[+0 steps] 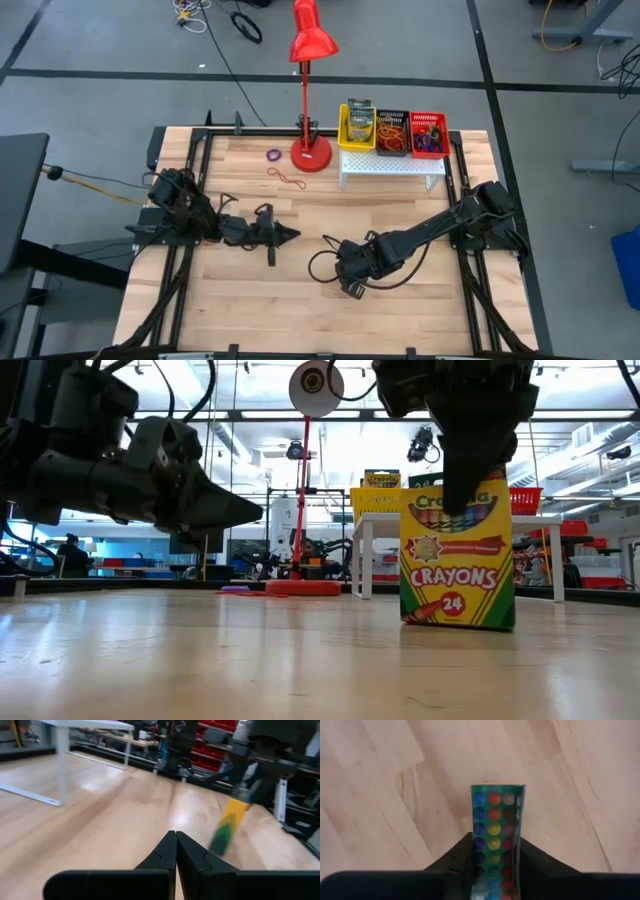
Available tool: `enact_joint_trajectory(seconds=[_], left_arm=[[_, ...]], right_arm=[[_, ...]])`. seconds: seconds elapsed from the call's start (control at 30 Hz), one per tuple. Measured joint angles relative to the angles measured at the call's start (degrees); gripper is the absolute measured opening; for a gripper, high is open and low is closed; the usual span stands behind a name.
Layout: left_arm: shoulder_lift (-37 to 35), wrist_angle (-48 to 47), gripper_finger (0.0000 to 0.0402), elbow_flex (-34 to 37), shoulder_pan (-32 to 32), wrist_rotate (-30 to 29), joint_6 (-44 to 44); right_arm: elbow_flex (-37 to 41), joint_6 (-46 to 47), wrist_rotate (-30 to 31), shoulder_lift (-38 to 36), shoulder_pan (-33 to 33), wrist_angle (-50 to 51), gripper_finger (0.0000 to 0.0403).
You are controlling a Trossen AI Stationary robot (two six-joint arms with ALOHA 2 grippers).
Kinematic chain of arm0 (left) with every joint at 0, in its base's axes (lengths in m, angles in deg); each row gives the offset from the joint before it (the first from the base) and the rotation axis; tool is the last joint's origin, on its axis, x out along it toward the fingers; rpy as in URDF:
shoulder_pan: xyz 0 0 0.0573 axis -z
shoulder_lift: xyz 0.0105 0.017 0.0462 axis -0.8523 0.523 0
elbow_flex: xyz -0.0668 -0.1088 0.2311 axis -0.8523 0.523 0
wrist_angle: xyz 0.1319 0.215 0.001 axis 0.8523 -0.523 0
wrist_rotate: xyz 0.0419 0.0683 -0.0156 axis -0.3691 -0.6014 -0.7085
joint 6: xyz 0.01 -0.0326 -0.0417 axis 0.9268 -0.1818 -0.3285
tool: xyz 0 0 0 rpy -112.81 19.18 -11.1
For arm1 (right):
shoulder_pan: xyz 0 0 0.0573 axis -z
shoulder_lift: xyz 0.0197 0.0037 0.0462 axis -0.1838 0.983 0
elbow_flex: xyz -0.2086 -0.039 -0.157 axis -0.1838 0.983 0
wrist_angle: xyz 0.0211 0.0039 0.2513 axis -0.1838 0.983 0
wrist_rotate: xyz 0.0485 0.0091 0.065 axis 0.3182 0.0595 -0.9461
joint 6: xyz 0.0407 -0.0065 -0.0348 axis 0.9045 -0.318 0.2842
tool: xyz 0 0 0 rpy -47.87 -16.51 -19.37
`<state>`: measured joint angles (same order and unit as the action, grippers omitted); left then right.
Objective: Pick & Place Office Desk Supplies
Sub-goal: Put the crayon box into the yellow bin on the shelf
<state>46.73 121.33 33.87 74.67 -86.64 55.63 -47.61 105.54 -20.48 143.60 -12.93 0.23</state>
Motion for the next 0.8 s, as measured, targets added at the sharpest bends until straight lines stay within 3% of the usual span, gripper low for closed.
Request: enact_joint_trajectory(seconds=[0.1,0.23,0.43,0.6,0.8], left_arm=[[-1.87,-0.1,0.0008,1.81,-2.1,0.07,1.29],[-3.77,-0.04,0.0009,3.64,-5.34,2.85,1.83],[-4.96,0.14,0.0008,3.14,-7.26,6.28,1.74],[-5.07,0.12,0.0008,1.02,-6.8,8.04,2.45],[-5.07,-0.06,0.0008,-0.73,-6.94,8.33,3.64]], right_arm=[[-2.04,-4.38,-0.26,-0.84,0.72,2.08,0.0088],[-8.39,-11.47,1.13,-3.25,3.68,9.69,0.0099],[-24.75,-27.56,9.83,-4.68,10.95,27.39,0.0106],[-34.42,-45.95,10.75,-4.61,21.66,31.34,0.0095],[-37.89,-65.2,10.14,-4.58,36.57,30.18,0.0103]])
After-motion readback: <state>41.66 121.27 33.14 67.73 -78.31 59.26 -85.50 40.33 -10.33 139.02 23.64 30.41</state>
